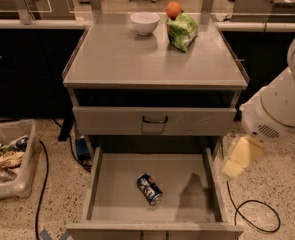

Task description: Pick pepsi can from middle drawer and place on counter

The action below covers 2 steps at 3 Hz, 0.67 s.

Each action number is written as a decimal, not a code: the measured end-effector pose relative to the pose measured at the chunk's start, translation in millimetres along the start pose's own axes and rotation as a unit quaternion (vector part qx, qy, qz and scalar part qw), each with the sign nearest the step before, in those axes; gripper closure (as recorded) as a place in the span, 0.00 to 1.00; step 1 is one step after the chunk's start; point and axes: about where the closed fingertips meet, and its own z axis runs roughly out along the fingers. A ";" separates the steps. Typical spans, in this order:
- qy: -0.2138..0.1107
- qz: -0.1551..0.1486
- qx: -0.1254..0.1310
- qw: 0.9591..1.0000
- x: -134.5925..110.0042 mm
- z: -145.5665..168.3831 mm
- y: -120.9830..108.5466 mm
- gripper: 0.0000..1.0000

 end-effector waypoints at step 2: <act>-0.048 0.031 -0.052 0.997 -25.1 57.1 9.0 0.00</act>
Offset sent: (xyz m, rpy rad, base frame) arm 0.0128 0.0291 -0.0384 0.1133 0.0455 -0.0120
